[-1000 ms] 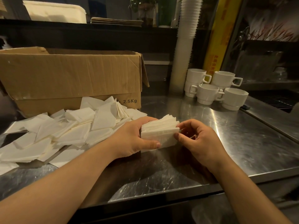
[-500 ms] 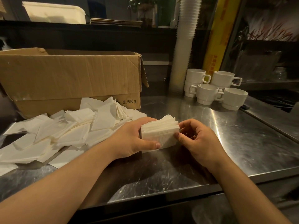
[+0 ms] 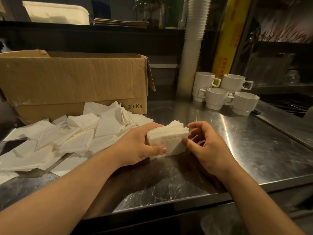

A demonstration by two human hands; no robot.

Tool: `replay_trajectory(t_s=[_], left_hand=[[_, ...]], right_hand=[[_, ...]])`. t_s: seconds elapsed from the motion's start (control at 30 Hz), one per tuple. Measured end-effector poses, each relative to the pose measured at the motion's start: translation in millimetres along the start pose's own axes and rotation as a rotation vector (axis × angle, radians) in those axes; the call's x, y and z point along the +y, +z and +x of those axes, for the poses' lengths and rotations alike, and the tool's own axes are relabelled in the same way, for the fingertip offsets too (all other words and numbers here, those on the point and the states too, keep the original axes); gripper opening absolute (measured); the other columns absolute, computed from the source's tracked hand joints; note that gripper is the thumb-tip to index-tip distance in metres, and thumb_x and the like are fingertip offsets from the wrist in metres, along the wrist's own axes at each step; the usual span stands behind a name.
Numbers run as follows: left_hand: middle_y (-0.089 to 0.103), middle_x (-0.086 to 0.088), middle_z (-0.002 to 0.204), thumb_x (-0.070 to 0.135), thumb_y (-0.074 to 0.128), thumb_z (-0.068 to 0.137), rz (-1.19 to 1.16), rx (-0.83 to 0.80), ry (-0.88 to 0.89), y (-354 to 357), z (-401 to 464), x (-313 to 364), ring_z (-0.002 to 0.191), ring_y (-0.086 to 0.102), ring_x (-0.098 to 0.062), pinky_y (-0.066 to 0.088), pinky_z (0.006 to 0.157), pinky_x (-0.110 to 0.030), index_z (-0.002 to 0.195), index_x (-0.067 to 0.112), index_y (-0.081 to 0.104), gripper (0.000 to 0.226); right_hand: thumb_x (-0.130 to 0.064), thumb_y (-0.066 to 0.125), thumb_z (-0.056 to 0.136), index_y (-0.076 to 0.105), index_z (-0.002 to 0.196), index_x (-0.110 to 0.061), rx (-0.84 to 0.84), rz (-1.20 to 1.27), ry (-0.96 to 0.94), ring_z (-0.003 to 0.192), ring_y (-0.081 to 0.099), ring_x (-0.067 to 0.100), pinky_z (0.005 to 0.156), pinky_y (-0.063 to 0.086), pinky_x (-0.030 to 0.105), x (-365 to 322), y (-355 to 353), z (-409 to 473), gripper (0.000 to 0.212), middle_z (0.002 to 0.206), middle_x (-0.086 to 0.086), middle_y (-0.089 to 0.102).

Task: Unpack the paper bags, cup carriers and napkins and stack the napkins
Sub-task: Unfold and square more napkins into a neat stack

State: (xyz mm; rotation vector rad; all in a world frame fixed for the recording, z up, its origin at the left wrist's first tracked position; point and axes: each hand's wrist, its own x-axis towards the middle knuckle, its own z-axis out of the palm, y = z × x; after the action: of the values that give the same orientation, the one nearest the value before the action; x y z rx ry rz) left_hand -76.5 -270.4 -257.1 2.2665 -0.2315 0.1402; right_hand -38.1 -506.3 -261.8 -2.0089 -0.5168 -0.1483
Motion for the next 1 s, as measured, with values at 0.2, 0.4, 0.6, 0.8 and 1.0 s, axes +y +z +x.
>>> replay_trajectory(t_s=[0.2, 0.4, 0.6, 0.8, 1.0], left_hand=[[0.065, 0.027, 0.116, 0.03, 0.081, 0.089, 0.003, -0.032, 0.05, -0.4, -2.4, -4.1, 0.112, 0.057, 0.005, 0.049, 0.097, -0.02, 0.134, 0.046, 0.055, 0.055], [0.059, 0.028, 0.125, 0.049, 0.084, 0.08, 0.041, -0.044, 0.038, 2.0, 1.1, -4.7, 0.117, 0.058, 0.0, 0.055, 0.101, -0.026, 0.142, 0.046, 0.047, 0.072], [0.062, 0.031, 0.124, 0.06, 0.079, 0.074, -0.014, -0.112, 0.024, 5.4, 1.3, 0.6, 0.117, 0.056, 0.008, 0.047, 0.097, -0.011, 0.136, 0.053, 0.047, 0.07], [0.069, 0.03, 0.113, 0.061, 0.074, 0.077, 0.004, -0.089, 0.056, 2.8, -1.9, 0.2, 0.11, 0.059, 0.009, 0.05, 0.094, -0.016, 0.12, 0.059, 0.056, 0.046], [0.072, 0.027, 0.105, 0.059, 0.074, 0.078, -0.034, -0.026, 0.072, 3.4, -1.9, 0.5, 0.103, 0.066, 0.003, 0.056, 0.089, -0.022, 0.115, 0.057, 0.061, 0.04]], right_hand=[[-0.028, 0.079, 0.087, 0.015, 0.158, -0.041, -0.286, 0.007, 0.012, 0.105, 0.053, -0.01, 0.085, 0.045, 0.005, -2.0, 3.1, 1.4, 0.096, 0.124, -0.033, 0.042], [-0.012, 0.071, 0.093, 0.056, 0.113, -0.033, -0.184, 0.183, 0.016, 0.098, 0.065, 0.001, 0.087, 0.061, 0.032, -4.9, -0.6, -5.7, 0.033, 0.106, -0.012, 0.067], [-0.015, 0.068, 0.095, 0.031, 0.142, -0.043, -0.318, 0.037, -0.023, 0.111, 0.056, 0.004, 0.098, 0.053, 0.022, -2.8, 0.4, -1.2, 0.066, 0.123, -0.026, 0.048], [-0.015, 0.076, 0.09, 0.057, 0.117, -0.039, -0.205, 0.082, -0.05, 0.1, 0.064, -0.001, 0.088, 0.058, 0.027, -4.0, 1.3, -3.3, 0.041, 0.104, -0.018, 0.067], [-0.02, 0.08, 0.086, 0.067, 0.109, -0.04, -0.192, 0.159, -0.029, 0.1, 0.067, 0.004, 0.085, 0.061, 0.031, -4.2, -1.2, -5.9, 0.034, 0.103, -0.021, 0.07]])
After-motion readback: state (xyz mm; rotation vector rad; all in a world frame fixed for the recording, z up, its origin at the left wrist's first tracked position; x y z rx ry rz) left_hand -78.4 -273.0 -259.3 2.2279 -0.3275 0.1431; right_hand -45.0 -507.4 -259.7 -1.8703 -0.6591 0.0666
